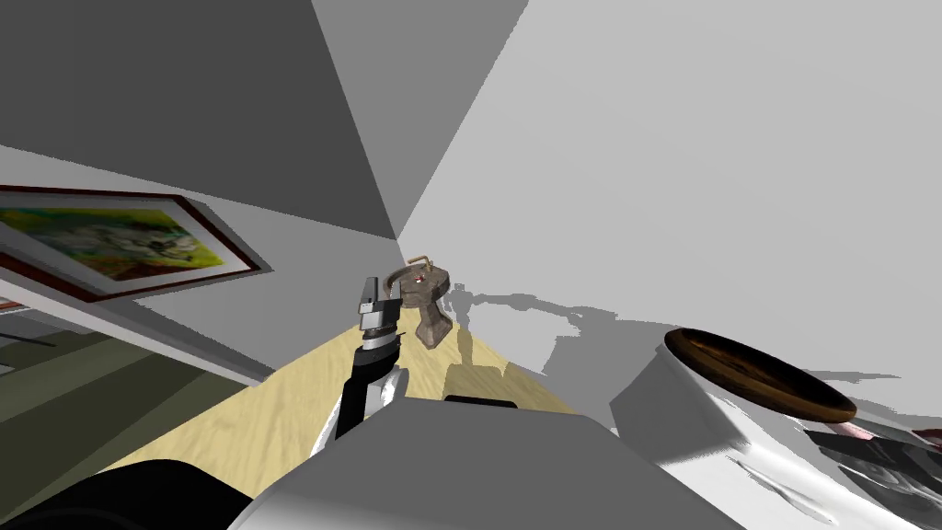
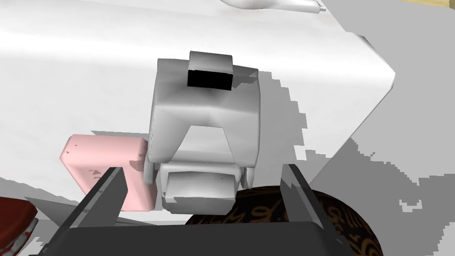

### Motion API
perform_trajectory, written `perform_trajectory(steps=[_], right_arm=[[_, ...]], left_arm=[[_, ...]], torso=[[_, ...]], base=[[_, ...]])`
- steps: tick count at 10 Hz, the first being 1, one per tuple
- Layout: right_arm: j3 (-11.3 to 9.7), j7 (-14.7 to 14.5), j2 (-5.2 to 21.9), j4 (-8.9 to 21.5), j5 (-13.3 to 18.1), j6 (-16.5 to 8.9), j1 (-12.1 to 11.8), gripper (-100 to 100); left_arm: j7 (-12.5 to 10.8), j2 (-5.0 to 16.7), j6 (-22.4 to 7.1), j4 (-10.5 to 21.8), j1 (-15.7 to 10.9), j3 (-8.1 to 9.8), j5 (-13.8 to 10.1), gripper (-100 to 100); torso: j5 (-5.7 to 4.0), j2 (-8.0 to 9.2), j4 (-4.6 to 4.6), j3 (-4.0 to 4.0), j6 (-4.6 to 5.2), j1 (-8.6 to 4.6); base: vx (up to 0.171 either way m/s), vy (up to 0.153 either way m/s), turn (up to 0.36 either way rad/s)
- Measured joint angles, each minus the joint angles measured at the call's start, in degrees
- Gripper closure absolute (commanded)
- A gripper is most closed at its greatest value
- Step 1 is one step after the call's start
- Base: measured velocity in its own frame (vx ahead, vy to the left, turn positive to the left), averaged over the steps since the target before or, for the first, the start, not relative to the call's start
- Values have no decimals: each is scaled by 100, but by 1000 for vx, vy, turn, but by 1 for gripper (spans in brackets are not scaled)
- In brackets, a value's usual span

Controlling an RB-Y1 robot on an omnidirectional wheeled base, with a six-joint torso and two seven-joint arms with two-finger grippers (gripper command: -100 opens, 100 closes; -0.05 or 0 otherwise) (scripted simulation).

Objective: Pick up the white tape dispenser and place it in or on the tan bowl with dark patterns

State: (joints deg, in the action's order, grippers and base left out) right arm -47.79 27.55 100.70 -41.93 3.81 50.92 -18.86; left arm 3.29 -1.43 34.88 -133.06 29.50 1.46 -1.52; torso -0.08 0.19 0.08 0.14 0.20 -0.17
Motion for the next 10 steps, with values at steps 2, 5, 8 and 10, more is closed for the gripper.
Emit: perform_trajectory(steps=[2,5,8,10], right_arm=[[-57,-5,145,-273,-431,-242,-380,-100],[-122,-19,260,-453,-1045,-430,-817,-100],[-246,-59,482,-838,-1935,-775,-1523,-100],[-265,-1,491,-872,-2124,-875,-1650,100]], left_arm=[[0,0,0,0,-1,0,0,0],[0,0,0,0,-1,0,0,0],[0,0,-1,0,-2,-1,0,0],[0,0,0,0,0,0,0,0]], torso=[[2,12,2,6,-5,4],[1,13,3,7,-3,1],[3,28,5,15,-9,8],[0,-2,1,0,2,-4]], base=[[-91,-1,127],[-141,-1,334],[-144,16,261],[-26,1,0]])
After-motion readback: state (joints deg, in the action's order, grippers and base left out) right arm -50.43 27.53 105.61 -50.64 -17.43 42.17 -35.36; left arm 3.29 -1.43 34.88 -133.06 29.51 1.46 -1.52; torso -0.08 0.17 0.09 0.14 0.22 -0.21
